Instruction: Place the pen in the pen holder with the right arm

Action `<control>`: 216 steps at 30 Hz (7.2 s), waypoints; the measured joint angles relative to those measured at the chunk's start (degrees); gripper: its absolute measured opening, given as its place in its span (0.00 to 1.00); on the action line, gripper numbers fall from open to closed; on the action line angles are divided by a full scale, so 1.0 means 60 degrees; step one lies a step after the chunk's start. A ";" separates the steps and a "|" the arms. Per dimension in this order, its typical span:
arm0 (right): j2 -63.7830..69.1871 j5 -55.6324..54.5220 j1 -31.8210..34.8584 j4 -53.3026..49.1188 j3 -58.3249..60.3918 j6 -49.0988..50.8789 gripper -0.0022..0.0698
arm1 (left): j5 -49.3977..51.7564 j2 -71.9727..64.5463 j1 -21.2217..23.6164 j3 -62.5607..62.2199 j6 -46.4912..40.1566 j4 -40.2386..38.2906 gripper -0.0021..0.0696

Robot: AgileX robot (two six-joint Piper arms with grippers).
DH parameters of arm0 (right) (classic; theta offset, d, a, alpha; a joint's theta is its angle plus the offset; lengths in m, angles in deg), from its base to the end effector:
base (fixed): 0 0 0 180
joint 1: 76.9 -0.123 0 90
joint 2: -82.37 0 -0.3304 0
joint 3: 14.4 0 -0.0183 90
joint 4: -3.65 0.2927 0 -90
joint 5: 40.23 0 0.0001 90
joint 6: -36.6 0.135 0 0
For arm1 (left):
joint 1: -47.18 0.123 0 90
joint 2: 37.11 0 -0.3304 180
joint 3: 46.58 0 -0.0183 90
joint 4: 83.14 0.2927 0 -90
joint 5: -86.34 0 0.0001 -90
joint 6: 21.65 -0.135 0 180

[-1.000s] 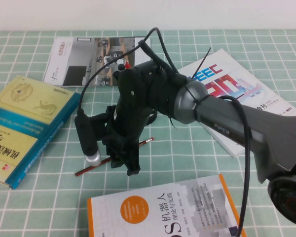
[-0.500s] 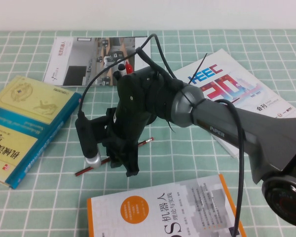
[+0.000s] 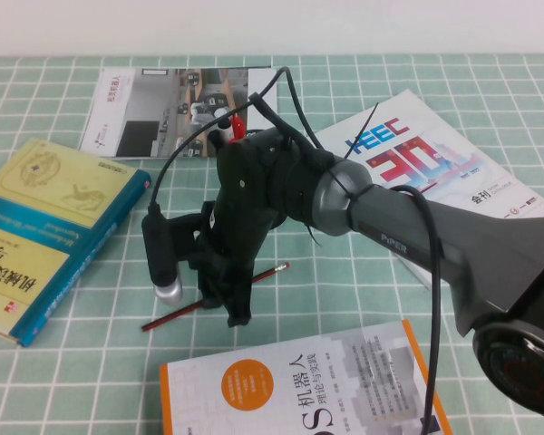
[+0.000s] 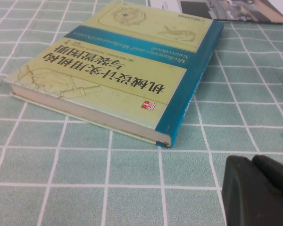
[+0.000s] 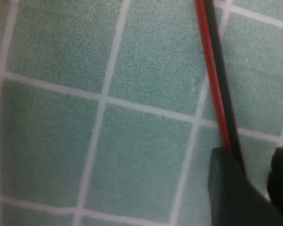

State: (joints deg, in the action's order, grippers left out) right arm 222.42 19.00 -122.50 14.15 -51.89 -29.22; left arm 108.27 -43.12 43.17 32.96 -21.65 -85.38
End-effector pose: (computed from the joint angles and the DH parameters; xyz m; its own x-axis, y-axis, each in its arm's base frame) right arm 0.3945 0.4331 0.1630 0.3166 -0.9041 -0.2868 -0.9423 -0.2650 -0.2046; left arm 0.0902 -0.0083 0.1579 -0.3022 -0.0152 -0.9531 0.0729 0.9966 -0.0390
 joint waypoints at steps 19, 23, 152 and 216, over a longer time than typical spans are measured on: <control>0.0000 0.1300 -0.0039 -0.0359 -0.0090 0.0942 0.15 | 0.0000 0.0000 0.0000 0.0000 0.0000 0.0000 0.02; 0.0002 0.1300 -0.0039 -0.0395 -0.0090 0.1006 0.14 | 0.0000 0.0000 0.0000 0.0000 0.0000 0.0000 0.02; -0.1845 -1.6911 0.1404 -0.0146 0.5812 1.0011 0.18 | 0.0000 0.0000 0.0000 0.0000 0.0000 0.0000 0.02; -1.7522 -1.0433 0.4592 -0.1750 1.9016 1.2516 0.00 | 0.0000 0.0000 0.0000 0.0000 0.0000 0.0000 0.02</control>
State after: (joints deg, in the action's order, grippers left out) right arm 117.28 -43.60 -94.95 3.65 62.21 45.87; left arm 108.27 -43.12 43.17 32.96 -21.65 -85.38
